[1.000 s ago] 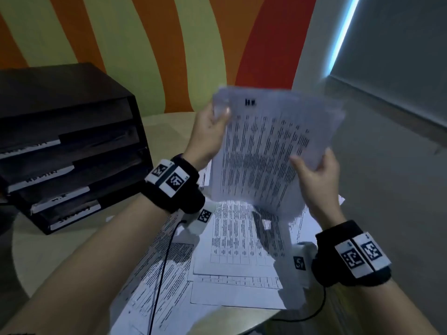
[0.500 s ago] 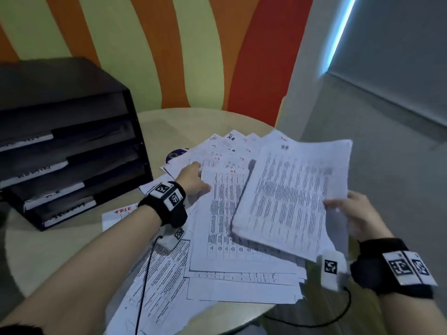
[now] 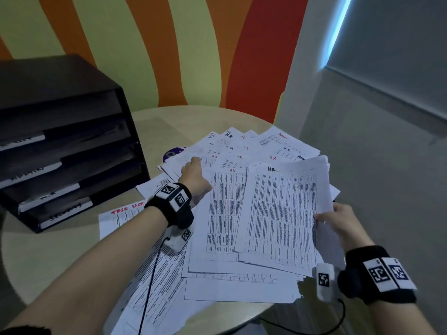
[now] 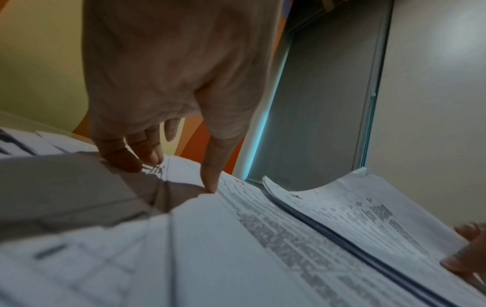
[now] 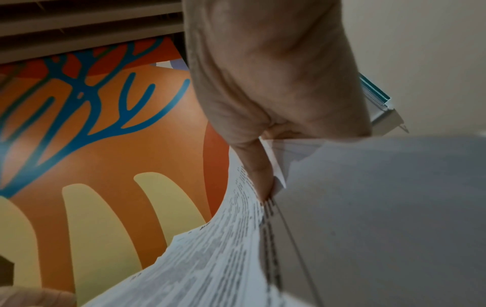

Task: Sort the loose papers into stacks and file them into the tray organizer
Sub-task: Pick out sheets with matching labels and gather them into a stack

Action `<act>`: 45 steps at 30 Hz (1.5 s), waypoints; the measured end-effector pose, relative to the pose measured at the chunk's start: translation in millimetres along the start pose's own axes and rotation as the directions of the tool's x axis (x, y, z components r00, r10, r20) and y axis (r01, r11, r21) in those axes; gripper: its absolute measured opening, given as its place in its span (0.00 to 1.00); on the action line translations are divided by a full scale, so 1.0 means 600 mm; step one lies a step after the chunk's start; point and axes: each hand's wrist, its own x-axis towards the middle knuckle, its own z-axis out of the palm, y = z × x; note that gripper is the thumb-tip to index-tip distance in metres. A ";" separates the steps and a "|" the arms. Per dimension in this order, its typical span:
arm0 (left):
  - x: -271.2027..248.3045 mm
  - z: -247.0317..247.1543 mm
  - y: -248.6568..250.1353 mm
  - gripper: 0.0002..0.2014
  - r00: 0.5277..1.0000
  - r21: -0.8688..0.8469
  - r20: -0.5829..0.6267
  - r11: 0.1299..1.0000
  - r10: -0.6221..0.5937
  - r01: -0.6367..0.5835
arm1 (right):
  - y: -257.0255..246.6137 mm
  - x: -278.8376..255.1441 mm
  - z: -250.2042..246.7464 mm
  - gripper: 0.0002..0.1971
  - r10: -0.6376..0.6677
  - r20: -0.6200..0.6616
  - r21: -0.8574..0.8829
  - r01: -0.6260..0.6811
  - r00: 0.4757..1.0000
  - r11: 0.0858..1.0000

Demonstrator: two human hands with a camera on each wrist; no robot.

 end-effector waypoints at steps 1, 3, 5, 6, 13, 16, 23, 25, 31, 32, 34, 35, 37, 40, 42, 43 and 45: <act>-0.002 -0.002 0.003 0.47 1.000 0.000 0.010 1.000 -0.012 0.012 | 0.000 0.000 0.001 0.05 -0.004 -0.003 -0.006 0.004 1.000 1.000; -0.003 0.000 0.006 0.46 0.999 -0.002 0.026 1.000 -0.024 0.024 | 0.001 -0.001 0.001 0.06 -0.007 0.000 -0.003 0.007 1.000 1.000; -0.007 -0.001 0.008 0.41 1.000 -0.022 -0.002 1.000 0.008 -0.008 | 0.002 0.000 0.001 0.07 -0.007 0.004 0.013 0.007 1.000 1.000; -0.007 0.000 0.009 0.38 0.999 -0.027 -0.032 0.999 0.044 -0.045 | 0.003 0.000 0.001 0.07 -0.003 0.004 0.018 0.003 1.000 1.000; -0.026 0.004 0.023 0.36 1.000 -0.467 0.002 0.884 0.016 -0.013 | 0.005 0.002 0.005 0.08 0.007 0.001 0.013 -0.007 1.000 1.000; -0.039 0.003 0.019 0.20 0.992 -0.331 0.124 0.942 -0.009 0.049 | 0.005 0.001 0.006 0.08 0.000 -0.008 0.006 0.000 1.000 1.000; -0.015 -0.130 0.019 0.12 0.906 -0.704 -0.391 0.687 -0.160 -0.182 | 0.007 -0.004 0.006 0.10 -0.006 -0.029 0.043 0.007 1.000 0.999; -0.019 -0.182 0.025 0.12 0.885 -0.779 -0.415 0.585 -0.213 -0.224 | 0.004 -0.005 0.007 0.09 -0.010 -0.035 0.040 0.012 0.999 0.999; -0.026 -0.194 0.025 0.17 0.935 -0.812 -0.296 0.567 -0.193 -0.140 | -0.017 -0.020 0.008 0.07 -0.059 0.003 0.081 0.059 0.998 0.995; -0.029 -0.180 0.028 0.15 0.952 -0.794 -0.269 0.594 -0.150 -0.131 | -0.023 -0.026 0.008 0.08 -0.066 0.020 0.098 0.064 0.998 0.993; -0.041 -0.142 0.038 0.12 0.969 -0.754 -0.220 0.649 -0.111 -0.097 | -0.034 -0.034 0.008 0.10 -0.080 0.046 0.136 0.073 0.996 0.988; -0.048 -0.121 0.045 0.11 0.979 -0.737 -0.181 0.672 -0.095 -0.071 | -0.041 -0.038 0.007 0.11 -0.088 0.066 0.161 0.076 0.994 0.984; -0.055 -0.078 0.052 0.12 0.993 -0.674 -0.093 0.739 -0.077 -0.006 | -0.055 -0.048 0.007 0.13 -0.110 0.107 0.206 0.086 0.988 0.975; -0.063 -0.031 0.062 0.14 0.999 -0.622 0.037 0.782 -0.027 0.044 | -0.068 -0.059 0.011 0.12 -0.135 0.169 0.255 0.089 0.976 0.963; -0.067 -0.012 0.070 0.14 0.996 -0.663 0.088 0.745 -0.023 0.076 | -0.074 -0.062 0.021 0.10 -0.132 0.171 0.290 0.079 0.976 0.954; -0.066 -0.005 0.072 0.14 0.995 -0.651 0.094 0.756 -0.018 0.075 | -0.073 -0.060 0.026 0.12 -0.128 0.159 0.309 0.074 0.979 0.948; -0.064 0.004 0.080 0.16 0.997 -0.559 0.075 0.828 -0.006 0.047 | -0.069 -0.058 0.035 0.14 -0.132 0.158 0.347 0.070 0.979 0.935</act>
